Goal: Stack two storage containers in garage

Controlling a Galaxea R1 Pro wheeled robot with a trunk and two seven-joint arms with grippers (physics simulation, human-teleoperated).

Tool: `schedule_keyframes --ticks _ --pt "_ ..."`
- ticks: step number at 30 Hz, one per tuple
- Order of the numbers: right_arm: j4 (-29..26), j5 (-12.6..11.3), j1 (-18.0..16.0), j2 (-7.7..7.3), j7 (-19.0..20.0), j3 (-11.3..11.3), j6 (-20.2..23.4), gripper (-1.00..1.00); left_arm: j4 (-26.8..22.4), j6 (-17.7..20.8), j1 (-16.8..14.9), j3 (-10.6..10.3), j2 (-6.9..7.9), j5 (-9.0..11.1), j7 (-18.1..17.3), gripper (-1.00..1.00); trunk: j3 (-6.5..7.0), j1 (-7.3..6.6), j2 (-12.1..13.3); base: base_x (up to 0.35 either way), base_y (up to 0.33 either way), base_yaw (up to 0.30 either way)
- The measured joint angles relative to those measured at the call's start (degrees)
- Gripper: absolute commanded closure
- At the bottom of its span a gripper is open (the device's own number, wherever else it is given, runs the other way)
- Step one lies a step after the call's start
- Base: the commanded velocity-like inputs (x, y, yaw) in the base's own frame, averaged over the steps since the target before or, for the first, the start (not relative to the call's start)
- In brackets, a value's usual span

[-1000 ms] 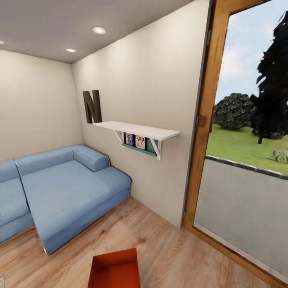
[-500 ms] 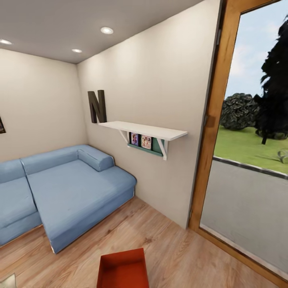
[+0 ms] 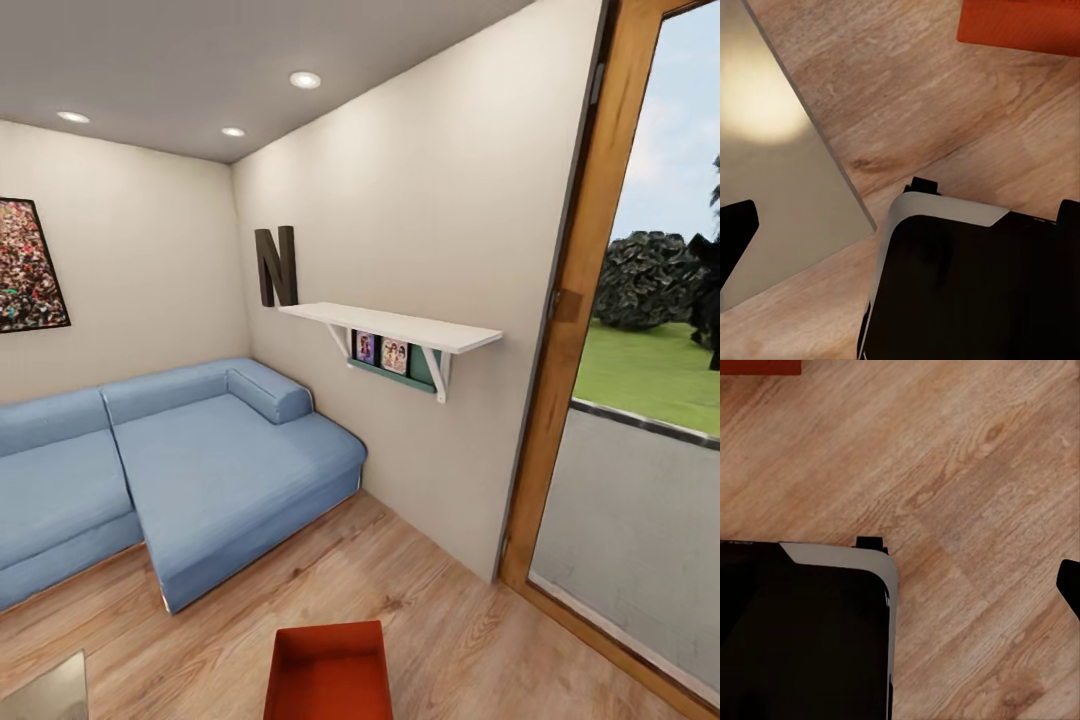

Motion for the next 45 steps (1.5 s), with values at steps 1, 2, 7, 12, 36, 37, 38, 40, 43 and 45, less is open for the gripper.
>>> schedule_keyframes --ticks 1,2,7,12,36,37,38,40,43,45 --pt "0.0 0.0 0.0 0.00 0.0 0.0 0.0 -1.00 0.0 0.0 0.0 0.0 0.00 0.0 0.0 -1.00 0.00 0.00 0.0 0.000 0.000 0.012" --pt "0.0 0.0 0.0 0.00 0.0 0.0 0.0 -1.00 0.0 0.0 0.0 0.0 0.00 0.0 0.0 -1.00 0.00 0.00 0.0 0.000 0.000 0.010" --pt "0.0 0.2 0.0 -0.04 0.0 0.1 -0.1 -1.00 0.0 0.0 0.0 0.0 0.00 0.0 0.0 -1.00 0.00 0.00 0.0 0.000 0.000 0.003" --pt "0.0 0.2 0.0 -0.01 0.0 0.1 0.0 -1.00 0.0 0.0 0.0 0.0 0.00 0.0 0.0 -1.00 0.00 0.00 0.0 0.000 0.000 0.000" --pt "-0.1 0.2 0.0 0.00 0.1 0.2 0.2 -1.00 0.0 0.0 0.0 0.0 0.00 0.0 0.0 -1.00 0.00 0.00 0.0 0.000 0.000 0.171" --pt "-0.1 0.2 0.0 0.00 0.1 0.2 0.2 -1.00 0.0 0.0 0.0 0.0 0.00 0.0 0.0 -1.00 0.00 0.00 0.0 0.000 0.000 0.008" --pt "-0.1 0.2 0.0 0.00 0.1 0.2 0.2 -1.00 0.0 0.0 0.0 0.0 0.00 0.0 0.0 -1.00 0.00 0.00 0.0 0.000 0.000 0.006" --pt "-0.1 0.2 0.0 0.00 0.1 0.2 0.2 -1.00 0.0 0.0 0.0 0.0 0.00 0.0 0.0 -1.00 0.00 0.00 0.0 0.000 0.000 0.003" --pt "-0.1 0.2 0.0 0.00 0.1 0.2 0.2 -1.00 0.0 0.0 0.0 0.0 0.00 0.0 0.0 -1.00 0.00 0.00 0.0 0.000 0.000 0.000" --pt "-0.1 0.2 0.0 0.00 0.1 0.2 0.1 -1.00 0.0 0.0 0.0 0.0 0.00 0.0 0.0 -1.00 0.00 0.00 0.0 0.000 0.000 0.000"
